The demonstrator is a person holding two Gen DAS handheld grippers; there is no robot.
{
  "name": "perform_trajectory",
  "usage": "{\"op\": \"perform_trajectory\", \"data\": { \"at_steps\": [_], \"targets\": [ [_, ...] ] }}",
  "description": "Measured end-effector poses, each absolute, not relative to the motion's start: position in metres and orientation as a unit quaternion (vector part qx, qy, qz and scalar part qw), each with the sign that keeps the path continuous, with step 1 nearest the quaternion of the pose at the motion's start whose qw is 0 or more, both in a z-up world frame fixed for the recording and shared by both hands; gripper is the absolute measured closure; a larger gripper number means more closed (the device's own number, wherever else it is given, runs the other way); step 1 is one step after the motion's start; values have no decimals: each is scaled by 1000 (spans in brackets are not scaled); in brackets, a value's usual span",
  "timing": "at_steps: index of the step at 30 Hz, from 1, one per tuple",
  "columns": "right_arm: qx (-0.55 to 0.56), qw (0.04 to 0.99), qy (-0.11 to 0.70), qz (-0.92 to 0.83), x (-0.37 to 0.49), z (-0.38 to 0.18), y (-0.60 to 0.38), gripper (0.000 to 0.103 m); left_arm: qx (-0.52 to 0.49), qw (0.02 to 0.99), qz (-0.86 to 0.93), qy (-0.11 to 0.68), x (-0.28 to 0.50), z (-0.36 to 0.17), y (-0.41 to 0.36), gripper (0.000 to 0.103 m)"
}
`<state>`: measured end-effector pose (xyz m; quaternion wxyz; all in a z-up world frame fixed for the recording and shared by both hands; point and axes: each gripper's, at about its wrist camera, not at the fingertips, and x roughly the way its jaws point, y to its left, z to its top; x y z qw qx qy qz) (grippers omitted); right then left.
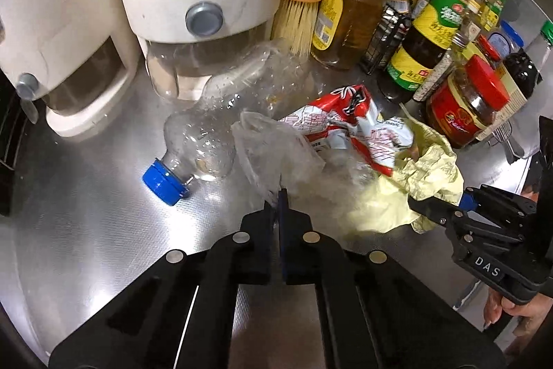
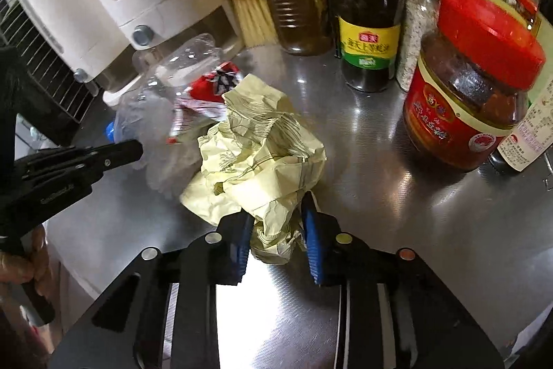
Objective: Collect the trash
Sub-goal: 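Grasp the clear plastic bag with the left tool while the right tool grasps the yellow crumpled paper, then carry the clear bag and yellow paper down over the floor bin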
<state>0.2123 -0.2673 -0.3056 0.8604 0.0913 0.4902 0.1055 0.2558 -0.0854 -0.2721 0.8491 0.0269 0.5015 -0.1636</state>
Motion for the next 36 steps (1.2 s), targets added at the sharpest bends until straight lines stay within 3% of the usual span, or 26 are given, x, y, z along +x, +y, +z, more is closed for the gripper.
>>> {"op": "perform_trajectory", "data": {
  "at_steps": [13,36],
  "targets": [
    [94,871,468,119,159,-283,-260,78,25,861,-163,481,202,-249,-69,103],
    [79,868,465,159,29,-267,-220,79,14,869,-154,471,28,-216,-30,103]
  ]
}}
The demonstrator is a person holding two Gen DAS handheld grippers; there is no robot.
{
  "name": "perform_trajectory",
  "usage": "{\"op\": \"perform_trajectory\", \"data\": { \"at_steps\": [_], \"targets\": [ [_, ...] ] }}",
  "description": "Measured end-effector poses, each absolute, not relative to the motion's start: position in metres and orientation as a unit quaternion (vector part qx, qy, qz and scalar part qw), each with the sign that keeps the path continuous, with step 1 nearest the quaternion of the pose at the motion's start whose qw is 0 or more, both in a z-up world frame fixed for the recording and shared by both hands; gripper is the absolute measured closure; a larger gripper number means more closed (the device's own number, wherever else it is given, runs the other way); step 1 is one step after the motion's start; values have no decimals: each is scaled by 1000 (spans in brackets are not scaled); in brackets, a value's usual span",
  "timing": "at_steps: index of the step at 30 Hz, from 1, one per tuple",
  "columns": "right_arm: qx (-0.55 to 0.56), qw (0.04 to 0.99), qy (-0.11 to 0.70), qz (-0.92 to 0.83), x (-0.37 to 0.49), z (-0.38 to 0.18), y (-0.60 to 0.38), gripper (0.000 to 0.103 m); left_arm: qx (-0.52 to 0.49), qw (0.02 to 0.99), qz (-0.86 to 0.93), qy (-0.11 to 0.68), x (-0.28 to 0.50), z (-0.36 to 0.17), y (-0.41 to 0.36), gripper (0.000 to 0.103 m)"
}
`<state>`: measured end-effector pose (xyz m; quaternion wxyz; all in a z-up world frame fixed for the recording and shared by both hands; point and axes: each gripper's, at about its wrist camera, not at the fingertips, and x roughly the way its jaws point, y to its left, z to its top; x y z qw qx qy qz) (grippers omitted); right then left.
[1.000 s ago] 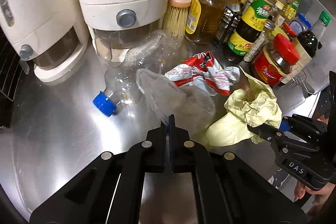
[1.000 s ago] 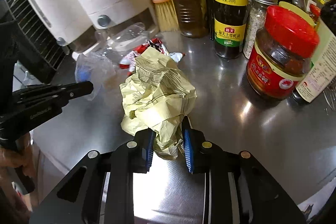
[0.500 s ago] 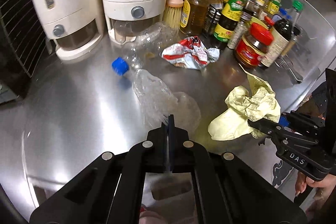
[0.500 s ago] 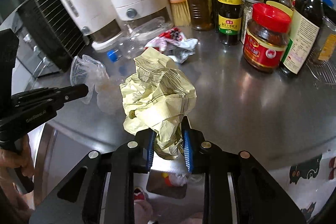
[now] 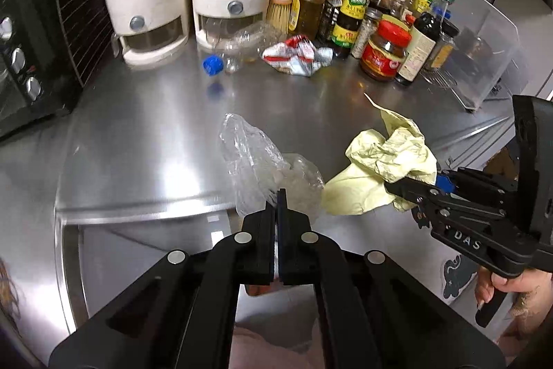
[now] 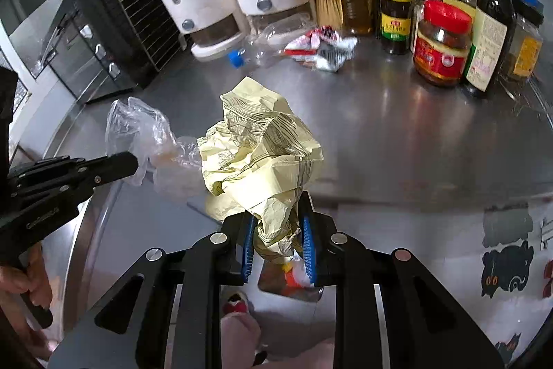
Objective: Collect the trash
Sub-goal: 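Carry the clear bag and yellow paper down over the floor bin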
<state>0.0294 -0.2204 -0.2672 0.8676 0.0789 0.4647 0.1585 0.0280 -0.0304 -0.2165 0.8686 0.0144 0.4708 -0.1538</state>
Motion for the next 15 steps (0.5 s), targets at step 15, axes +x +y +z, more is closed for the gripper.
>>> {"op": "perform_trajectory", "data": {
  "at_steps": [15],
  "targets": [
    [85,823,544,137,-1,-345,-218,79,17,818,-151,555,-7,-306,-18,103]
  ]
}}
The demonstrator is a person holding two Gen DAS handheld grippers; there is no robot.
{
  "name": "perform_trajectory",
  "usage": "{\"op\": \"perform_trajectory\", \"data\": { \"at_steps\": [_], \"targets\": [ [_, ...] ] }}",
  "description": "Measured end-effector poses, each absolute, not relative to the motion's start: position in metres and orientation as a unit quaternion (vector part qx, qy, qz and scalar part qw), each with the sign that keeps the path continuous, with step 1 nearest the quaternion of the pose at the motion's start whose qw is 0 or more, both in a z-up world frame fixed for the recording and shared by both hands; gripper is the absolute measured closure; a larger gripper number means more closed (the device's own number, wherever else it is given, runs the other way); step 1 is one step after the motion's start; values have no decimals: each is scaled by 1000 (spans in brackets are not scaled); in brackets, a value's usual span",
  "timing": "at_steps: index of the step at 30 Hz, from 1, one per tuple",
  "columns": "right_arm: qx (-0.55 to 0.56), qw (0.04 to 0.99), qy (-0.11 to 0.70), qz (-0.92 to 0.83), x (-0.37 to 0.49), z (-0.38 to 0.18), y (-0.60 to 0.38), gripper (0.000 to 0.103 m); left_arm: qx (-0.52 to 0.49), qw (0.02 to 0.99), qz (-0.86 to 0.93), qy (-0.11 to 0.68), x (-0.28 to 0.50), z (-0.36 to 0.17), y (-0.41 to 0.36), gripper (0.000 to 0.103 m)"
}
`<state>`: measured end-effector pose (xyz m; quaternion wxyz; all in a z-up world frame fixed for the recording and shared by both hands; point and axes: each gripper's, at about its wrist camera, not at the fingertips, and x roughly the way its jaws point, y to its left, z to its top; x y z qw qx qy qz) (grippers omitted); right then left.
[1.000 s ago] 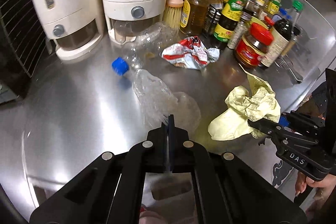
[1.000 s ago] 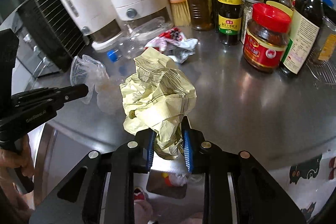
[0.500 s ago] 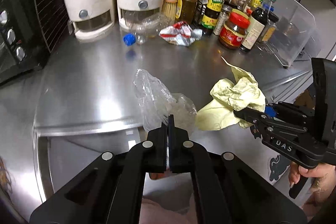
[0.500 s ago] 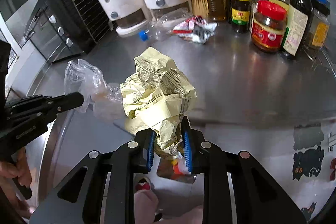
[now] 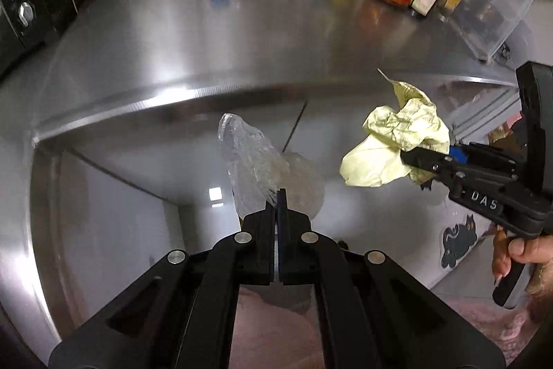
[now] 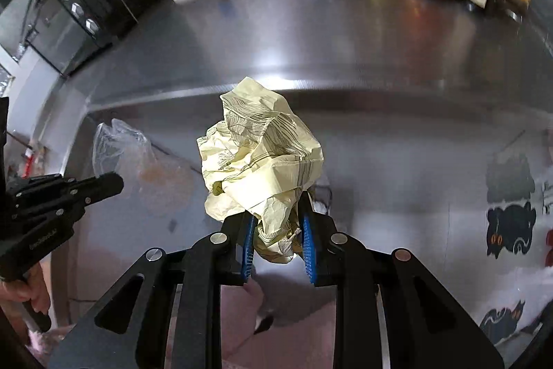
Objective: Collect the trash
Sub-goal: 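Carry the clear bag and yellow paper down over the floor bin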
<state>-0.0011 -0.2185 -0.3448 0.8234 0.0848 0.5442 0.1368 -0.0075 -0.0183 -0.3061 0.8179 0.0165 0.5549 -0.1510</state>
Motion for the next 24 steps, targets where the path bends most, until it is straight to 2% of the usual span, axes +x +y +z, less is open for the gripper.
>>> {"op": "perform_trajectory", "data": {
  "at_steps": [11,24],
  "targets": [
    [104,788,597,109,4,-433,-216,79,8,778,-149,611,0,-401,-22,103],
    [116,759,635,87,31,-508,-207,79,-10,748,-152,646,23,-484,-32,103]
  ]
}}
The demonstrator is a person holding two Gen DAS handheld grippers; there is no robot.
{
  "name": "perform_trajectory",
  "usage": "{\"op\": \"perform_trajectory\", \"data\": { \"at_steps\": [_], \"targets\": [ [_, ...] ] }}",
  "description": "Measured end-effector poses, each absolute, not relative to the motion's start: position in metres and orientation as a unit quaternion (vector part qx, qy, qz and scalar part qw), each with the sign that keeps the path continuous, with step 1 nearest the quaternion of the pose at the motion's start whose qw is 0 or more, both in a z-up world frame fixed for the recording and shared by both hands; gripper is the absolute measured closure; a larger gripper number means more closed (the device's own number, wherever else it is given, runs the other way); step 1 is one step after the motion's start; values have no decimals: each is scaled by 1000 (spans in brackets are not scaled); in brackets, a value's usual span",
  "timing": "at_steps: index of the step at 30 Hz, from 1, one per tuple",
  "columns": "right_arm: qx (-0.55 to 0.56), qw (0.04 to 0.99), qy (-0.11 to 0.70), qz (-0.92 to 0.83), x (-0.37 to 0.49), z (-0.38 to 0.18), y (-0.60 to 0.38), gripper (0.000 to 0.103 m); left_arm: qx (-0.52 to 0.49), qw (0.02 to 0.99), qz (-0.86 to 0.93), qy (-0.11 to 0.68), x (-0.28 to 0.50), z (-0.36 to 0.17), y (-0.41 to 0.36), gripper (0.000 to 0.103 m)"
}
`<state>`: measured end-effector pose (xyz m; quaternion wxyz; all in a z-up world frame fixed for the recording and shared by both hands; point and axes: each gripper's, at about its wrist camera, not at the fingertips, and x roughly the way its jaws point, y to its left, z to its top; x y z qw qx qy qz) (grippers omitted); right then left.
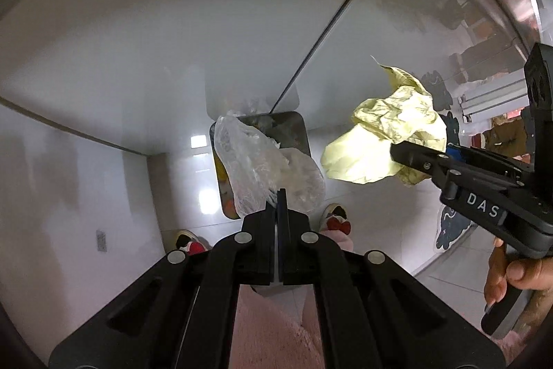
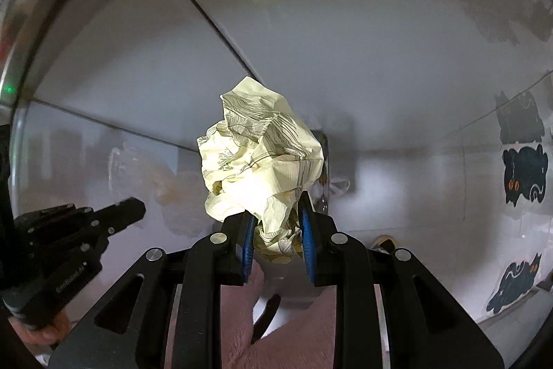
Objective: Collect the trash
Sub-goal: 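Carry the clear bag and yellow paper down over the floor bin, then open both tools to drop the clear bag and yellow paper into the bin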
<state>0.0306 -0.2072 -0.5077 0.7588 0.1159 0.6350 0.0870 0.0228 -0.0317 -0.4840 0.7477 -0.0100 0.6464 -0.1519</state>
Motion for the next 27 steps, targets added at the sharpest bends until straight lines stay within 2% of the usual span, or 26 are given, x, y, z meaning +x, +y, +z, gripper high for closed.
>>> {"op": "perform_trajectory", "data": {
  "at_steps": [7,15,24,25,27],
  "targets": [
    [139,741,654,57,46,-543,-204,78,-5,726,-159,669,30,-527,-35,103],
    [152,724,671,51,61,-567,-191,76,-7,713,-157,683,39,-551,-34,103],
    [159,723,671,51,69,-556,-189,60,-26,714,-149,684,46,-560,-30,103],
    [160,723,670,52,70,-555,-190,58,-26,715,-148,683,47,-559,-31,101],
    [160,724,669,51,70,-552,-190,54,-27,717,-147,681,48,-559,-31,92]
  ]
}}
